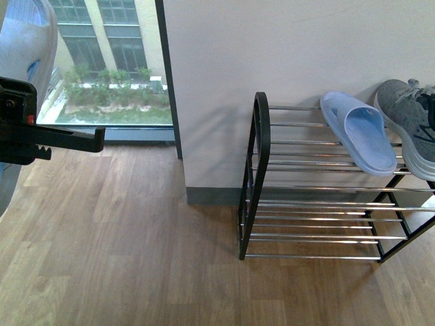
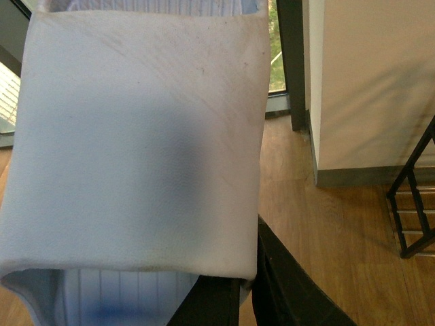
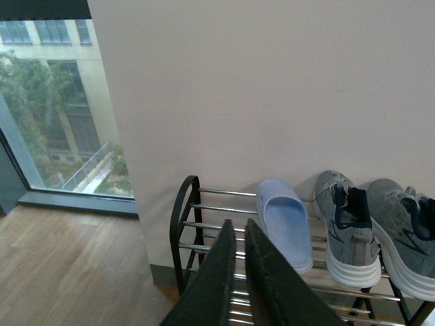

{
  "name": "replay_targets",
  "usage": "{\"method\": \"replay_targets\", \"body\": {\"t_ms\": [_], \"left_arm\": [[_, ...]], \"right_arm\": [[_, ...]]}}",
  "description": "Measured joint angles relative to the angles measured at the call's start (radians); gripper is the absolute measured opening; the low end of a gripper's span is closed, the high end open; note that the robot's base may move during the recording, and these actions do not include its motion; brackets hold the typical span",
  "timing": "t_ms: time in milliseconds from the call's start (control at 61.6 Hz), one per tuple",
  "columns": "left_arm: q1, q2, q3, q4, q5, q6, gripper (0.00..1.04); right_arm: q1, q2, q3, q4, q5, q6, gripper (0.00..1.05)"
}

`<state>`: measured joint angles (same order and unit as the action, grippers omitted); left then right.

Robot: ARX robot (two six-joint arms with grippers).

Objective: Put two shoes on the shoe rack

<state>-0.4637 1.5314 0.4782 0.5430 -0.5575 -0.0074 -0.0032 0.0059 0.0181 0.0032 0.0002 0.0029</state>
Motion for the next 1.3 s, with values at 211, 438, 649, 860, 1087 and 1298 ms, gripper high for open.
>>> {"method": "replay_targets", "body": {"t_ms": [211,438,649,860,1087,1298], "left_arm": [[0.000,0.000,0.000,0.000,0.000,0.000,0.02],[0.006,-0.001,0.000,0.000,-0.010,0.000,0.02],[0.006,-0.001,0.000,0.000,-0.004,0.000,0.02],[-0.010,-0.001,0.000,0.000,0.009,0.002,0.02],[-0.002,0.000,0.000,0.000,-0.002,0.003,0.02],[0.008,0.048,0.010,0.135,0.007,-0.078,0.02]], "right_arm": [[0.000,0.000,0.000,0.000,0.000,0.000,0.53],[0.000,0.000,0.000,0.000,-0.003,0.000,0.89],[0.001,-0.001,0.000,-0.001,-0.004,0.000,0.95],[0.003,-0.001,0.000,-0.003,0.006,0.001,0.95],[0.003,-0.002,0.000,-0.003,0.003,0.000,0.95],[0.003,-0.001,0.000,-0.003,0.003,0.000,0.95]]}}
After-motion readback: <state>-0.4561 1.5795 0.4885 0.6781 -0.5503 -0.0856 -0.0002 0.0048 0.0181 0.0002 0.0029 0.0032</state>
